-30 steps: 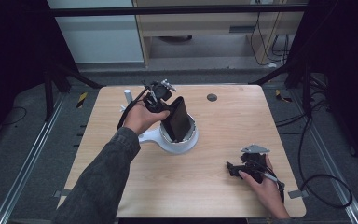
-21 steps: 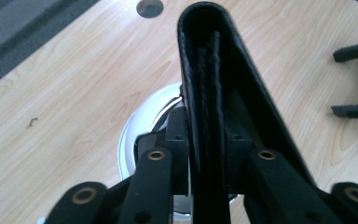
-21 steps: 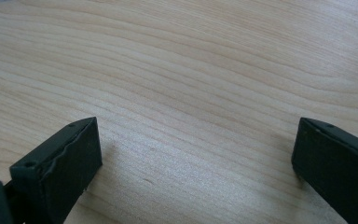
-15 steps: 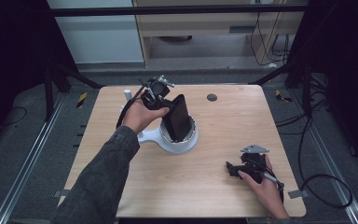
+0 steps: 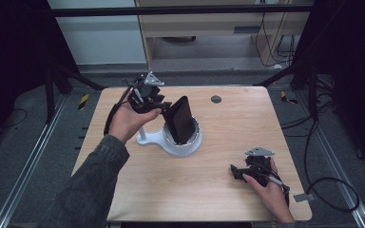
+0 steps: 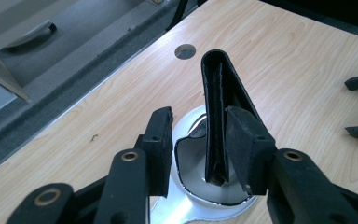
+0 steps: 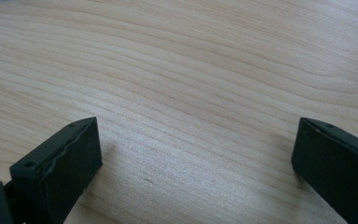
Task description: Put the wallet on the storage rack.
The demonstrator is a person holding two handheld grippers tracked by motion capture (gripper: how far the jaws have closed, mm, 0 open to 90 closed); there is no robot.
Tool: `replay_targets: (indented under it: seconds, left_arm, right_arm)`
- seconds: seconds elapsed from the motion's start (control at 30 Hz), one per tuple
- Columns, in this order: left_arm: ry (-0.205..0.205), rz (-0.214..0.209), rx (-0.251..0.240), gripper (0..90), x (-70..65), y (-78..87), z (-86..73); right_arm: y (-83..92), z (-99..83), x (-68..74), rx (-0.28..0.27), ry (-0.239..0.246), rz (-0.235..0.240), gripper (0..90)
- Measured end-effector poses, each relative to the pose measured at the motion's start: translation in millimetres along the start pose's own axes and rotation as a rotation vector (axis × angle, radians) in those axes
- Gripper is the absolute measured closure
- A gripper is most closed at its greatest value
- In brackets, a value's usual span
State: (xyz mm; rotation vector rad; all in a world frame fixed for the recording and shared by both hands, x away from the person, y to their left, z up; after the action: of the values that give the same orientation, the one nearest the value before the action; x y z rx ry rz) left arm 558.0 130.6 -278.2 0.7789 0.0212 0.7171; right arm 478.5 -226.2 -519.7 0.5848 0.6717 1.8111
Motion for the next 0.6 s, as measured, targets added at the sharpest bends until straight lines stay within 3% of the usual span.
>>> replay_targets:
  seconds: [0.37, 0.6]
  left_arm:
    - [-0.017, -0.001, -0.024, 52.6, -12.5, 16.9, -20.0]
    - [-0.020, 0.002, -0.028, 41.6, -22.2, 23.8, -32.7]
  right_arm:
    - [0.0, 0.0, 0.0, 0.000, 0.000, 0.000, 1.8]
    - [0.1, 0.1, 0.2, 0.001, -0.004, 0.002, 1.8]
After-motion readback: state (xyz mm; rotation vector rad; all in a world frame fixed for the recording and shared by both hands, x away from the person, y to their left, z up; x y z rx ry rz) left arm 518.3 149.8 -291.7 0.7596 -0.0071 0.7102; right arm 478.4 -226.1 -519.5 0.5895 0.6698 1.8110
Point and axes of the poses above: each handheld gripper's, and its own axes: y roughly backward along the jaws, z roughly out of its top, x roughly to its left, the point moved 1 cm from there along -y, roughly forward along the jaws, and after that the axes turned 6 degrees about -y, right-handed, at the moved point
